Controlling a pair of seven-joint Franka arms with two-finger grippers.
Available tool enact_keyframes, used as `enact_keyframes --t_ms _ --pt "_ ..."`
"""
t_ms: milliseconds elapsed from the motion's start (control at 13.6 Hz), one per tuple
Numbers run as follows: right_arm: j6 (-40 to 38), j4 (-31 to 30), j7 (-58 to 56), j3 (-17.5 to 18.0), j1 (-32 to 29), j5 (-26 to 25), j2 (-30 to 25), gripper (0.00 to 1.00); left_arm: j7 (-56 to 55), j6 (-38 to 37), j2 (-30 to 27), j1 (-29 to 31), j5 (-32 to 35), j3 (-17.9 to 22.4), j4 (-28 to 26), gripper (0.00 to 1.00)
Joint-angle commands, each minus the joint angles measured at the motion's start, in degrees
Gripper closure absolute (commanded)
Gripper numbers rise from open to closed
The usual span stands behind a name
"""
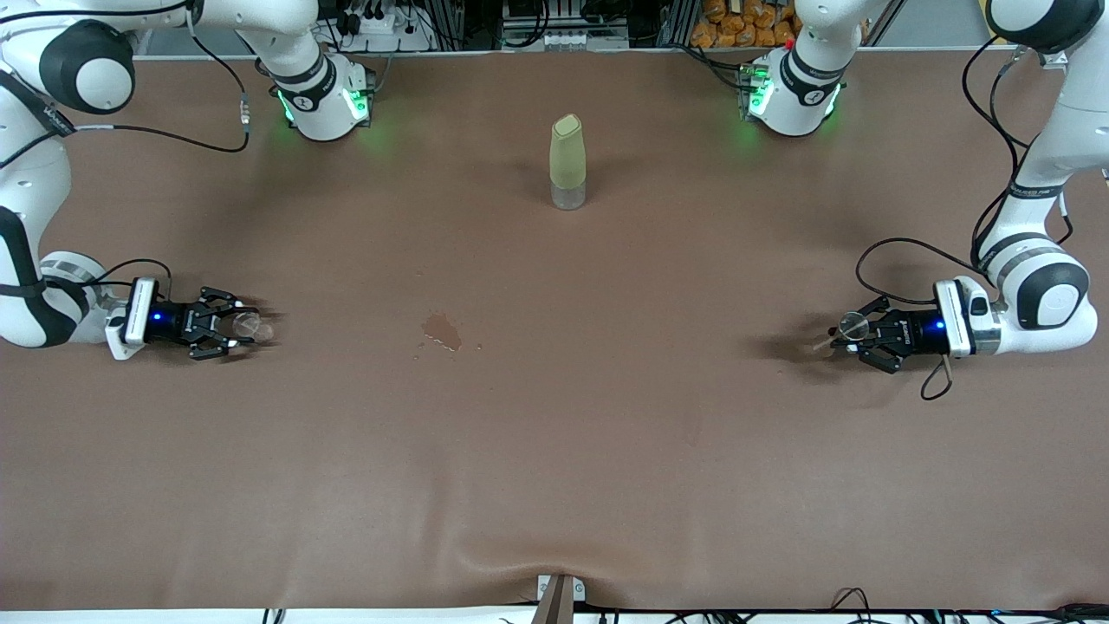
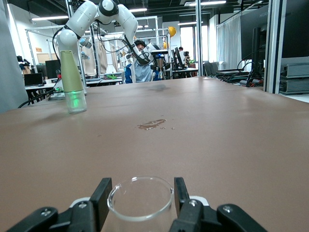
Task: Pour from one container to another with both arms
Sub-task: 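Lower the beaker with the right gripper while the left gripper lowers the jigger, then open the right gripper to set the glass beaker on the table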
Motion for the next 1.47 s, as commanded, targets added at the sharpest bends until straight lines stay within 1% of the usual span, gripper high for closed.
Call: enact_keyframes --t_ms 0,147,221,369,442,664,885,1254,1327,1401 --pt "-1.1 1.8 -0.2 -0.1 0.3 0.8 1.6 0.4 2.9 0.0 2.1 0.6 0.8 0.1 0.3 1.0" --pt "-1.2 3.1 0.0 0.0 0.3 0.7 1.6 0.38 3.5 0.0 3.4 0.7 0.8 0.2 0.6 1.0" --pt "-1.2 4.2 0.2 0.0 0.3 0.7 1.4 0.33 3.6 0.0 4.2 1.1 0.9 0.2 0.7 1.0" --pt "-1.3 6.7 3.5 0.4 0.3 0.6 1.0 0.1 4.6 0.1 5.2 1.1 0.9 0.2 1.1 1.0" --pt "-2.0 7.1 5.4 0.5 0.3 0.5 0.7 0.07 4.7 0.3 5.5 1.1 1.0 0.2 1.1 1.0" --pt "-2.4 8.4 9.5 0.5 0.4 0.5 -0.4 0.07 5.6 0.6 7.1 1.0 1.0 0.2 2.0 1.0" --pt "-3.4 8.4 17.3 0.4 0.2 -0.1 -0.9 0.07 5.9 0.6 7.6 1.0 1.6 0.2 3.0 1.0" --pt "-3.7 8.7 31.4 0.0 1.0 -1.2 -5.7 0.06 5.8 0.7 8.2 1.0 1.8 0.2 3.2 1.0" --pt "-3.7 9.7 34.6 -0.1 1.1 -1.5 -6.5 0.06 5.8 0.7 8.2 1.0 1.7 0.2 3.2 1.0" --pt "-3.7 11.0 38.1 0.0 1.1 -1.6 -7.0 0.04 5.5 0.8 8.1 1.0 1.8 0.2 3.5 0.96"
